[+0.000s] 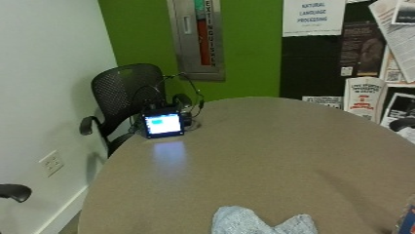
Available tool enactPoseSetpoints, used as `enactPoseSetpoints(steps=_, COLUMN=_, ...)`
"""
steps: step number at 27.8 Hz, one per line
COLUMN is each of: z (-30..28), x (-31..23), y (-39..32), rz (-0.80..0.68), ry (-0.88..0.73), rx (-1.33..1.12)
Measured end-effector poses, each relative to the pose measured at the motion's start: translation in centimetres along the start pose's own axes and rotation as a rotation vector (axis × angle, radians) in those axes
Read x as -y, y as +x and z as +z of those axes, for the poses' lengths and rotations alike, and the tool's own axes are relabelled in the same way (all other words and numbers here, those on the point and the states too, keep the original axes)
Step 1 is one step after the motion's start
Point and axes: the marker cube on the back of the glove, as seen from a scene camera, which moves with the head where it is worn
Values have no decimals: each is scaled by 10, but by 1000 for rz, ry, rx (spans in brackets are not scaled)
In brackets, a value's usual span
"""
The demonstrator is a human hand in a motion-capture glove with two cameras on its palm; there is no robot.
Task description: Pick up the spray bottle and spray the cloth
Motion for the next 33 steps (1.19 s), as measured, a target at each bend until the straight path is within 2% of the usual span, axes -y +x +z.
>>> enactPoseSetpoints(steps=5, z=-13, x=-21, y=16, rz=64, ry=1, rx=-46)
enactPoseSetpoints(steps=11, z=-13, x=-31, y=22, rz=60, ry=23, rx=22)
enactPoseSetpoints(steps=22, z=-35, x=-7, y=-18, rz=-9, ry=128, rx=8)
enactPoseSetpoints(steps=33, z=-47, x=24, y=-39, rz=-75, ry=217, rx=127)
